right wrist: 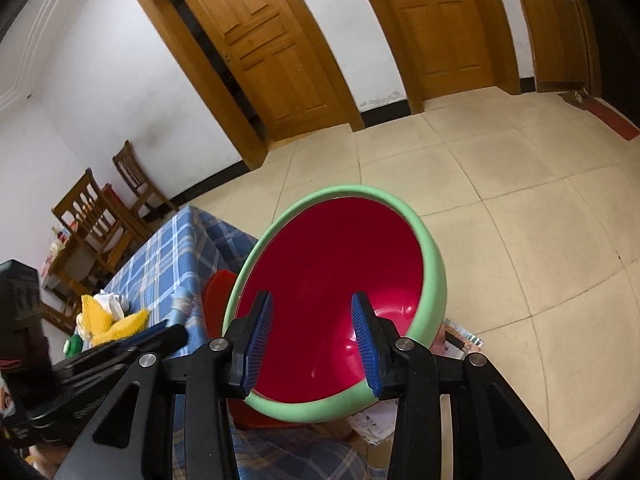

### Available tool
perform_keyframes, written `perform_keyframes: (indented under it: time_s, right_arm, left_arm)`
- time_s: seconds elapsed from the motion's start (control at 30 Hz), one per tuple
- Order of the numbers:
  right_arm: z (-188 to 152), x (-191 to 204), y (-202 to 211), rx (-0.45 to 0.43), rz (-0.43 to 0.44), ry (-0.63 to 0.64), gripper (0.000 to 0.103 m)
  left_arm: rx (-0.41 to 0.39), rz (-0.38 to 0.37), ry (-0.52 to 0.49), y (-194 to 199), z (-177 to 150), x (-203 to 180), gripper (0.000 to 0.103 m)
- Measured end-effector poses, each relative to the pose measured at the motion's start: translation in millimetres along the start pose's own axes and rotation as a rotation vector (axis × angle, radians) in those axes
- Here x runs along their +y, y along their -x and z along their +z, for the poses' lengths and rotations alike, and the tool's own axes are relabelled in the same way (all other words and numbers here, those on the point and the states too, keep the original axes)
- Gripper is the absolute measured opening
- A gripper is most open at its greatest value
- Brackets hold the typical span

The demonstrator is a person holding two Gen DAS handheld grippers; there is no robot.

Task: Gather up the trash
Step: 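Lower the blue plastic piece into the red bin and open the left tool, then move the left tool to the white medicine box and grasp it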

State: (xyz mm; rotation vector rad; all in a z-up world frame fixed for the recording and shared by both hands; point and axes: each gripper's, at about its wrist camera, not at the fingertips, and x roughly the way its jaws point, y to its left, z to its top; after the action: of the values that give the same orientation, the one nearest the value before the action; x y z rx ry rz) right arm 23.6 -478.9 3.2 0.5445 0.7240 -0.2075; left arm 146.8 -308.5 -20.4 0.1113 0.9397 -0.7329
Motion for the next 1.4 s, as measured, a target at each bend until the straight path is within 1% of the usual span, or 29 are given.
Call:
perform_keyframes:
  time_s: [0.07, 0.1, 0.13, 0.2, 0.23, 0.3, 0.5, 0.77, 0.97, 1.27, 1.3, 1.33, 1.4]
  right_arm:
    - [0.1, -3.0, 0.2, -0.001, -0.002, -0.007, 0.041]
    - [0.1, -4.5, 0.5, -0.002, -0.003, -0.011, 0.041]
    - [-0.2, -6.9, 1.7, -0.002, -0.004, -0.015, 0.041]
    - [-0.8, -10.1, 1.8, -0.001, -0.007, -0.023, 0.041]
    - [-0.7, -10.7, 1.4, -0.001, -0.007, -0.025, 0.041]
    - [-1.0, -12.0, 1.6, -0.001, -0.007, -0.029, 0.041]
    - [-2.0, -9.6, 3.3, 0.001, -0.003, -0.026, 0.041]
    - [-3.4, 2.2, 10.3, 0.000, 0.012, -0.004, 0.042]
    - [-8.6, 20.4, 12.3, 0.015, 0.039, 0.032, 0.042]
    - [-21.2, 52.3, 11.8, 0.053, 0.084, 0.094, 0.042]
    - [-22.9, 56.7, 11.7, 0.057, 0.089, 0.104, 0.043]
    - [-24.2, 59.5, 11.4, 0.059, 0.092, 0.109, 0.043]
    - [-27.2, 67.2, 11.0, 0.067, 0.099, 0.125, 0.045]
  left_arm:
    - [0.008, -0.002, -0.005, -6.5, 1.2, -3.2, 0.018]
    - [0.010, -0.007, -0.011, -9.2, 1.6, -5.3, 0.020]
    - [0.016, -0.002, -0.012, -11.3, 2.0, -6.8, 0.028]
    - [0.018, 0.009, -0.004, -13.4, 2.4, -7.8, 0.042]
    - [0.016, 0.011, -0.002, -13.1, 1.8, -7.4, 0.045]
    - [0.020, 0.016, -0.002, -12.5, 0.4, -7.9, 0.048]
    - [0.018, 0.010, 0.020, -2.1, -1.4, -2.6, 0.048]
    - [-0.019, 0.027, 0.064, 31.2, -10.6, 15.2, 0.048]
    - [-0.044, 0.065, 0.098, 53.4, -18.2, 29.6, 0.048]
    - [-0.055, 0.132, 0.154, 78.1, -32.7, 56.7, 0.048]
    - [-0.057, 0.142, 0.162, 80.8, -34.6, 60.0, 0.051]
    - [-0.060, 0.154, 0.172, 83.8, -36.6, 63.7, 0.056]
    - [-0.073, 0.174, 0.195, 89.8, -41.1, 70.8, 0.061]
